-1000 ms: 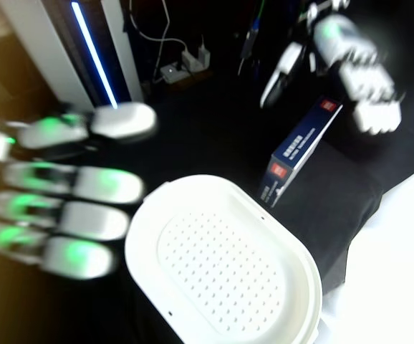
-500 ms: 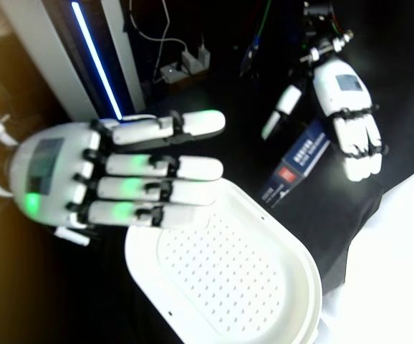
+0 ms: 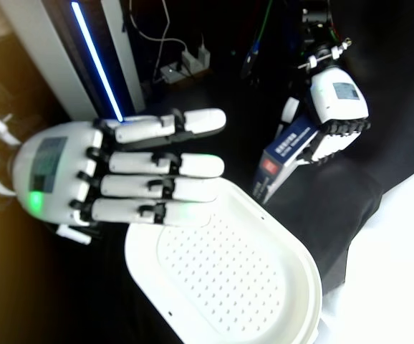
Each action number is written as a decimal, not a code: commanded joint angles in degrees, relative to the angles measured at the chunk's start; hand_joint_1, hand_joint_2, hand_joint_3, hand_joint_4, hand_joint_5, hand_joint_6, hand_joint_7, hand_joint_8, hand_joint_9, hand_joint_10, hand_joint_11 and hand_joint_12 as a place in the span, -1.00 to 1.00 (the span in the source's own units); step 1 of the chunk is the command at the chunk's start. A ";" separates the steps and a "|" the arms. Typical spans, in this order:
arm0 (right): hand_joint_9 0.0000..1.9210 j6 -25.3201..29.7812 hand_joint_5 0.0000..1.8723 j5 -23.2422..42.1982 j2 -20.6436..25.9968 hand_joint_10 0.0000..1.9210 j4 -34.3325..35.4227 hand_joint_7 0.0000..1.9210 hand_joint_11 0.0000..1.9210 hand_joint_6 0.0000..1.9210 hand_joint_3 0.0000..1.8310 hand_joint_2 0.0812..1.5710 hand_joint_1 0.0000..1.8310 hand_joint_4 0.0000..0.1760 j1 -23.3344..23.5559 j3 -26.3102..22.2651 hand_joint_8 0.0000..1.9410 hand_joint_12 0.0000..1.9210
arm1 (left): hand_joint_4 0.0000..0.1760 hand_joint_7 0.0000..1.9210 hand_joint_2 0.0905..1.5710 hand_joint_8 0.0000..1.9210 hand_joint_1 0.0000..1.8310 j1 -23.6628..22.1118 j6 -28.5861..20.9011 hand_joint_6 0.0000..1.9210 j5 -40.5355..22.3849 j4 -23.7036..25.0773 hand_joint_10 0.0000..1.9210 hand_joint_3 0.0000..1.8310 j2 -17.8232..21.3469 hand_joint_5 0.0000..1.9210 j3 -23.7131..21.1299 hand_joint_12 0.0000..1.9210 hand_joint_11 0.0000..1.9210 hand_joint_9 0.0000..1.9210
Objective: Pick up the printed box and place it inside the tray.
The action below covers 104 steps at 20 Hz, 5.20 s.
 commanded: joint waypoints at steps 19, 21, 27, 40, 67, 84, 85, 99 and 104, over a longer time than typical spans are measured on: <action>-0.87 0.47 -1.00 6.71 -1.69 -0.99 1.57 -0.87 -1.00 -1.00 -1.00 -0.36 -0.45 1.00 1.68 1.34 -1.00 -0.08 | -1.00 0.18 0.35 0.02 0.40 -12.14 -0.20 -0.13 -20.79 9.24 -0.01 -1.00 12.22 -0.02 -13.38 0.51 0.25 0.41; -0.86 0.51 -1.00 6.71 -1.86 -0.99 1.57 -0.87 -1.00 -1.00 -0.99 -0.33 -0.46 1.00 1.81 1.34 -1.00 -0.07 | -1.00 0.28 0.35 -0.13 0.31 -12.14 -0.21 -0.08 -24.35 10.69 0.04 -1.00 13.11 0.05 -15.42 0.47 0.26 0.44; -0.91 0.56 -1.00 6.72 -3.81 -1.00 1.57 -0.90 -1.00 -1.00 -0.98 -0.25 -0.34 0.92 4.58 1.46 -1.00 -0.28 | -1.00 0.36 0.32 -0.21 0.30 -8.97 -0.27 -0.14 -34.46 10.79 0.03 -1.00 13.21 0.12 -19.37 0.46 0.32 0.48; -0.72 0.83 -0.88 8.45 -8.26 -0.97 3.63 -0.71 -1.00 -0.99 -0.98 -0.13 -0.36 -0.68 6.01 2.30 -0.98 -0.16 | -1.00 0.22 0.31 -0.02 0.41 -2.46 -0.27 -0.39 -40.82 7.75 -0.03 -1.00 5.87 0.10 -18.85 0.49 0.36 0.50; 0.54 2.96 0.13 12.46 -6.68 0.45 3.55 0.44 0.42 -0.10 -1.00 0.33 0.28 -1.00 6.00 2.96 0.03 0.81 | -0.53 -0.98 0.13 -0.99 -1.00 1.19 -3.09 -1.00 -42.73 5.63 -1.00 -1.00 7.28 -1.00 -18.09 -0.51 -0.99 -1.00; 0.38 -17.49 0.18 4.13 2.00 0.98 2.39 0.12 0.44 -0.16 -1.00 0.30 0.28 -1.00 10.26 -1.07 0.80 0.99 | -1.00 -0.94 0.05 -1.00 -1.00 21.12 -9.74 -1.00 -67.38 -4.59 -0.99 -1.00 16.46 -1.00 -23.47 0.52 -1.00 -0.97; 0.32 -21.51 0.17 3.71 2.65 0.87 2.39 0.09 0.36 -0.13 -1.00 0.31 0.28 -1.00 10.61 -2.40 0.73 0.99 | -1.00 -0.93 0.05 -1.00 -1.00 21.99 -9.74 -1.00 -68.34 -4.95 -0.99 -1.00 16.44 -1.00 -23.79 0.57 -1.00 -0.97; 0.08 -36.90 0.06 -7.30 3.25 0.43 2.42 0.06 0.00 0.05 -1.00 0.37 0.26 -1.00 13.48 -3.13 0.37 0.64 | -1.00 -0.96 0.06 -0.99 -1.00 31.05 -13.26 -1.00 -74.57 -11.39 -1.00 -0.99 14.73 -1.00 -24.76 0.48 -1.00 -1.00; 0.03 -36.90 0.07 -9.56 3.08 0.50 2.91 0.05 0.03 -0.02 -1.00 0.37 0.27 -1.00 13.51 -1.51 0.36 0.79 | -1.00 -0.95 0.07 -1.00 -1.00 32.31 -14.40 -1.00 -75.45 -12.02 -1.00 -1.00 14.24 -1.00 -24.76 0.70 -1.00 -1.00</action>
